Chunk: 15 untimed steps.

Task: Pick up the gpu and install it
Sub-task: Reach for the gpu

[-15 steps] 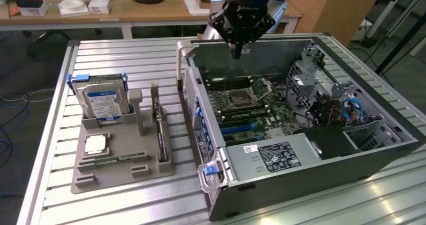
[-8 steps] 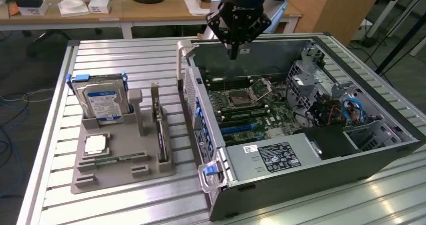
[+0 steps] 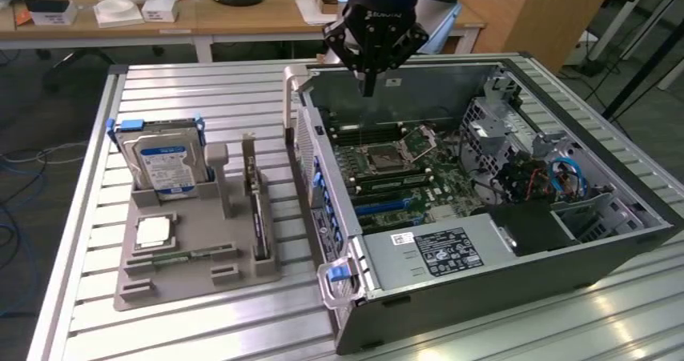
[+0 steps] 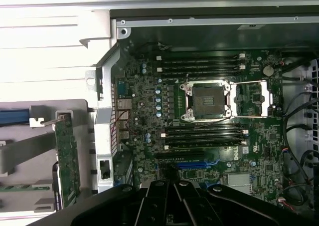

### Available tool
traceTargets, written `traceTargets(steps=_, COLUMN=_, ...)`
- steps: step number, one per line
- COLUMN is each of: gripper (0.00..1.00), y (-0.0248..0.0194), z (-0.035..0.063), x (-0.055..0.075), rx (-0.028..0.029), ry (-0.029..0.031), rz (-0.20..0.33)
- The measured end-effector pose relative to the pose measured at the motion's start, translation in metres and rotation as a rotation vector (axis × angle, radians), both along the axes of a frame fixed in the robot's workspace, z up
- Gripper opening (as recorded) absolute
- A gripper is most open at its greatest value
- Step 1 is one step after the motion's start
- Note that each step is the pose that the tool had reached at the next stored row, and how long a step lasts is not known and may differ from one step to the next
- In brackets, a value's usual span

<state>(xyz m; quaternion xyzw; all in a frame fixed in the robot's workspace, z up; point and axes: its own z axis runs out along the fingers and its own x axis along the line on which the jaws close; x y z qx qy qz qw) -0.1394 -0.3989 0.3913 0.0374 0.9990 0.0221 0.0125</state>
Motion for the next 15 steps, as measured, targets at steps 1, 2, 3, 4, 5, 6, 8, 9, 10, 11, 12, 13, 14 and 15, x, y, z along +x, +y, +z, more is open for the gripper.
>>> traceTargets(steps=1, gripper=0.11, y=0.0000, z=-0.0002, x=-0.001, rx=0.0000, ry=-0.0001, rz=0.000)
traceTargets(steps=2, gripper=0.11, y=0.0000, z=-0.0003, x=-0.002, rx=0.0000, ry=0.0000, rz=0.000)
traceTargets(steps=3, gripper=0.11, y=0.0000, z=-0.0004, x=-0.003, rx=0.0000, ry=-0.0001, rz=0.000)
traceTargets(steps=4, gripper=0.11, y=0.0000, z=-0.0005, x=-0.004, rx=0.0000, ry=0.0000, rz=0.000)
traceTargets(steps=5, gripper=0.11, y=0.0000, z=-0.0006, x=-0.005, rx=0.0001, ry=-0.0001, rz=0.000)
traceTargets(steps=6, gripper=0.11, y=0.0000, z=-0.0007, x=-0.006, rx=0.0000, ry=0.0000, rz=0.000)
traceTargets(steps=8, gripper=0.11, y=0.0000, z=-0.0009, x=-0.008, rx=0.0001, ry=-0.0001, rz=0.000)
traceTargets(steps=9, gripper=0.11, y=0.0000, z=-0.0010, x=-0.009, rx=0.0000, ry=-0.0001, rz=0.000)
traceTargets(steps=10, gripper=0.11, y=0.0000, z=-0.0011, x=-0.010, rx=0.0000, ry=0.0000, rz=0.000)
traceTargets(steps=11, gripper=0.11, y=0.0000, z=-0.0011, x=-0.011, rx=0.0000, ry=0.0000, rz=0.000)
traceTargets(steps=12, gripper=0.11, y=0.0000, z=-0.0012, x=-0.012, rx=0.0000, ry=0.0000, rz=0.000)
traceTargets(steps=13, gripper=0.11, y=0.0000, z=-0.0013, x=-0.012, rx=0.0000, ry=0.0000, rz=0.000)
traceTargets(steps=14, gripper=0.11, y=0.0000, z=-0.0014, x=-0.014, rx=0.0000, ry=0.0000, rz=0.000)
traceTargets(steps=15, gripper=0.11, y=0.0000, z=-0.0015, x=-0.015, rx=-0.0001, ry=0.0000, rz=0.000)
